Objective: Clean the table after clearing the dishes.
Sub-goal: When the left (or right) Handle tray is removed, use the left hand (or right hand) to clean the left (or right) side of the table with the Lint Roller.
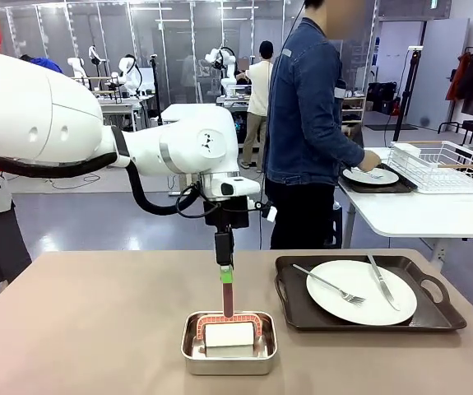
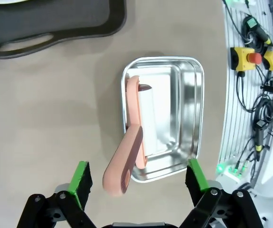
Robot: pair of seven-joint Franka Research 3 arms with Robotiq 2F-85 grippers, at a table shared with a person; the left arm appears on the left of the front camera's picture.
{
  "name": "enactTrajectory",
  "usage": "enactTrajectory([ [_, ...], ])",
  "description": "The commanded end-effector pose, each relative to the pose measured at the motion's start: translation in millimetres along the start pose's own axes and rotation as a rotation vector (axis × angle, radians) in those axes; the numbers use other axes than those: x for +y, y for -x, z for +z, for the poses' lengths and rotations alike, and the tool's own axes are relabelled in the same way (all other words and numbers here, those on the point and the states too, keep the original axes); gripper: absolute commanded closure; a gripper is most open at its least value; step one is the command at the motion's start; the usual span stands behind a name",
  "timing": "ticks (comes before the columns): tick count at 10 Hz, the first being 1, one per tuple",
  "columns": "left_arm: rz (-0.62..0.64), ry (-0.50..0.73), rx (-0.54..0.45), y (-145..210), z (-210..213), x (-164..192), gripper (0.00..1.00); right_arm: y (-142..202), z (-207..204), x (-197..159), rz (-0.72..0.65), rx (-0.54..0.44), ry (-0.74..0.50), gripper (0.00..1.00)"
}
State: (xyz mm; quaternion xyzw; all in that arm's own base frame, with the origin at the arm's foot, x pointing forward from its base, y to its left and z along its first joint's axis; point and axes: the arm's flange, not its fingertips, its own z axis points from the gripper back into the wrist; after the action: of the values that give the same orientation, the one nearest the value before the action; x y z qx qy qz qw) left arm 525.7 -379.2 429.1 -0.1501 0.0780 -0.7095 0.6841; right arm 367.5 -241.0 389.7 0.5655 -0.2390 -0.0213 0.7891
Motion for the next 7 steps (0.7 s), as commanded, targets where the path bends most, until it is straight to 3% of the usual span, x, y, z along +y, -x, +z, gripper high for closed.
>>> enactTrajectory([
  [1, 0.020, 0.055, 0.006, -2.7, -4.5, -0.6, 0.00, 0.2, 0.1, 4.1, 0.005, -0.010, -0.008, 0.00],
  [2, 0.023, 0.063, 0.021, -3.6, -10.3, -0.6, 0.00, 0.2, 0.1, 4.1, 0.005, -0.010, -0.008, 0.00],
  [3, 0.022, 0.080, 0.033, -4.5, -14.4, 1.4, 0.21, 0.2, 0.1, 4.1, 0.005, -0.010, -0.008, 0.00],
  [4, 0.023, 0.079, 0.039, -5.9, -16.1, 2.5, 0.57, 0.2, 0.1, 4.1, 0.005, -0.010, -0.008, 0.00],
  [6, 0.028, 0.082, 0.037, -6.3, -14.4, 1.9, 1.00, 0.2, 0.1, 4.1, 0.005, -0.010, -0.008, 0.00],
  [7, 0.029, 0.087, 0.031, -5.3, -14.7, 2.3, 1.00, 0.2, 0.1, 4.1, 0.005, -0.010, -0.008, 0.00],
])
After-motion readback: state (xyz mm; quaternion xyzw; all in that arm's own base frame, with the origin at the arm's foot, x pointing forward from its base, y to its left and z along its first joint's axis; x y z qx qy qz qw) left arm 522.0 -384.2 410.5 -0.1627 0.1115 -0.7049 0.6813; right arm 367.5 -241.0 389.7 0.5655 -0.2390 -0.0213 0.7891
